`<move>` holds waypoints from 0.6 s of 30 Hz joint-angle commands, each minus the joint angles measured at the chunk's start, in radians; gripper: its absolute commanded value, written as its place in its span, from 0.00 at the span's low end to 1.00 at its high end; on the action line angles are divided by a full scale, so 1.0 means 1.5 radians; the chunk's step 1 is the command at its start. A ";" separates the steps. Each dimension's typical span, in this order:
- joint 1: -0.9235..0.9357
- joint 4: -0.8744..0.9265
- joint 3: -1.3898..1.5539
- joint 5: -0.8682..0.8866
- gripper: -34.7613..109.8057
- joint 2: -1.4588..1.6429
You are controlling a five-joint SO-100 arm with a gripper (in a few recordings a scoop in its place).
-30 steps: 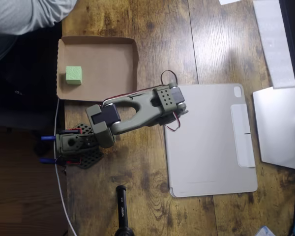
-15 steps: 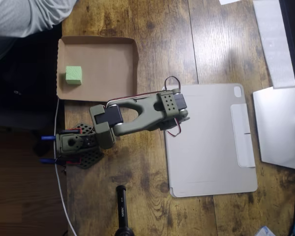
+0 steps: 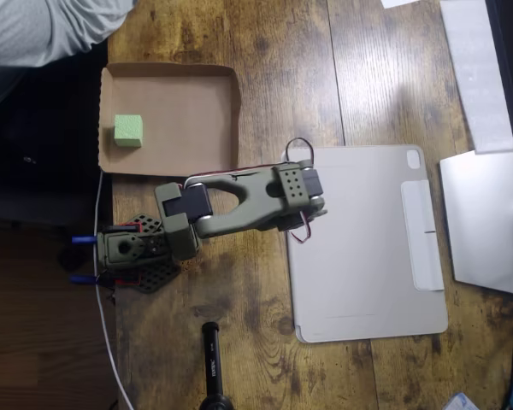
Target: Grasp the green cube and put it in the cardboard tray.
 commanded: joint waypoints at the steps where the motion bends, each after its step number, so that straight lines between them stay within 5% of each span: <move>1: 0.005 -0.005 0.010 0.019 0.24 0.028; 18: 0.014 -0.004 0.007 0.032 0.24 0.017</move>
